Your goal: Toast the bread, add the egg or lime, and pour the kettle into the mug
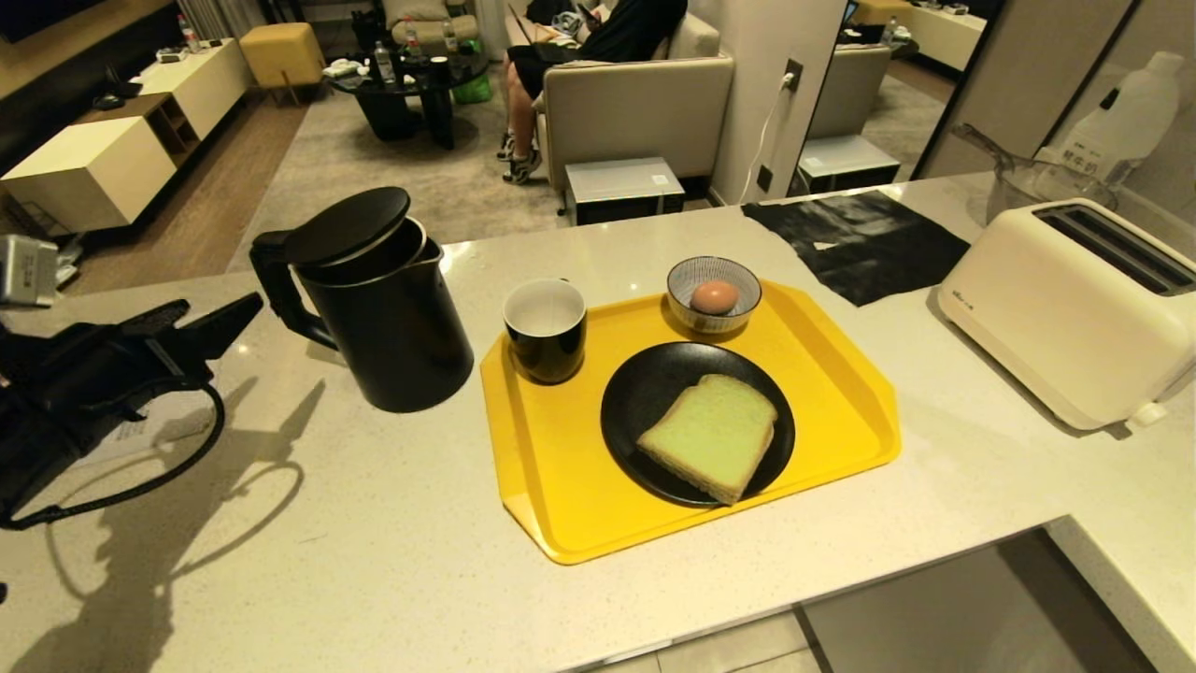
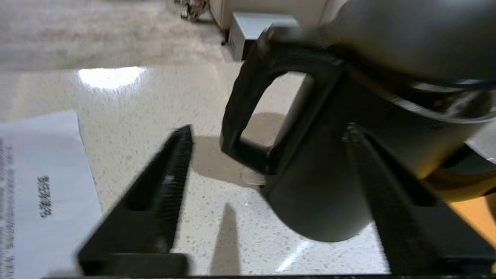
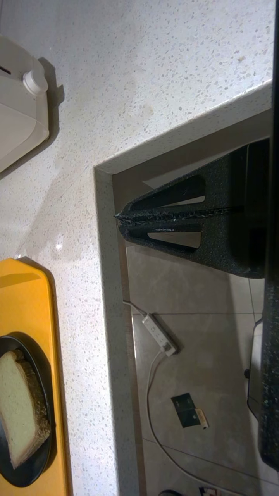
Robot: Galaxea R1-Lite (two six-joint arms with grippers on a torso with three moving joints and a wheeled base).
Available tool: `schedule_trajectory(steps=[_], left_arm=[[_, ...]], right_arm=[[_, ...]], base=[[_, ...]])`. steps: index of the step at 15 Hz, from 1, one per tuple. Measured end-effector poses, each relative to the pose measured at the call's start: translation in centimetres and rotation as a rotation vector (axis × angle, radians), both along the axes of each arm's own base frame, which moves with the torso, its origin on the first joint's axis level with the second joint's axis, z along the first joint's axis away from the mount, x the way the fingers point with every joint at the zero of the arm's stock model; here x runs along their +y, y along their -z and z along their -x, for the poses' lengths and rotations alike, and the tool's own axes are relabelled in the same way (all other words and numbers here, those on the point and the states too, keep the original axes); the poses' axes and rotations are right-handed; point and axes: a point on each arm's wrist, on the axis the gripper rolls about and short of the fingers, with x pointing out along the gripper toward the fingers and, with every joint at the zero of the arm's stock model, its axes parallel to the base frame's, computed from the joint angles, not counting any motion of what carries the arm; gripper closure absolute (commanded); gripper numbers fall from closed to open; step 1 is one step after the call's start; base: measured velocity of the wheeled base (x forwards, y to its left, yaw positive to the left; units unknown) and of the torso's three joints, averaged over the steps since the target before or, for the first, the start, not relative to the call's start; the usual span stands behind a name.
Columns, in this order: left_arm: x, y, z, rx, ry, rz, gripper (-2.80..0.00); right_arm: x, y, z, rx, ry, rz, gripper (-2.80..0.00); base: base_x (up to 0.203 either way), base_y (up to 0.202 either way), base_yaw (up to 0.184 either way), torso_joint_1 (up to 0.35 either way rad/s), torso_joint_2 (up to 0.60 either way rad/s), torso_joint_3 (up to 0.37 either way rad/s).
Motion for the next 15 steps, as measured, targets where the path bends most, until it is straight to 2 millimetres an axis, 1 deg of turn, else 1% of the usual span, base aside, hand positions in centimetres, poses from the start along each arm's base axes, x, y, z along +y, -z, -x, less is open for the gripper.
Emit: schedule_trajectory(steps=[4, 7, 9, 12, 13, 15], left_arm=[[-0.5, -2.0, 2.1, -0.073, -0.009, -0.059, 0.0], [-0.8, -3.4, 3.7, -0.097, -0.017, -0.075, 0.0], [-1.0, -4.9, 4.9, -0.118, -0.046, -0.074, 0.0], [-1.7, -9.1, 6.8, -0.162, -0.099, -0.087, 0.0], [-2.2, -10.7, 7.8, -0.177, -0.111, -0.091, 0.0], [-3.3, -13.7, 10.4, -0.197, -0.14, -0.115, 0.0]], right_arm=[[0.0, 0.0, 0.0, 0.0, 0.0, 0.0, 0.0], [0.0, 0.0, 0.0, 0.0, 0.0, 0.0, 0.0], [0.0, 0.0, 0.0, 0.0, -0.001, 0.0, 0.0], [0.0, 0.0, 0.0, 0.0, 0.0, 0.0, 0.0], [0.0, 0.0, 0.0, 0.0, 0.0, 0.0, 0.0], [0.0, 0.0, 0.0, 0.0, 0.0, 0.0, 0.0]], base=[[0.0, 0.0, 0.0, 0.0, 0.0, 0.0], [0.0, 0.0, 0.0, 0.0, 0.0, 0.0], [0.0, 0.0, 0.0, 0.0, 0.0, 0.0], [0.0, 0.0, 0.0, 0.0, 0.0, 0.0], [0.0, 0.0, 0.0, 0.0, 0.0, 0.0], [0.0, 0.0, 0.0, 0.0, 0.0, 0.0]])
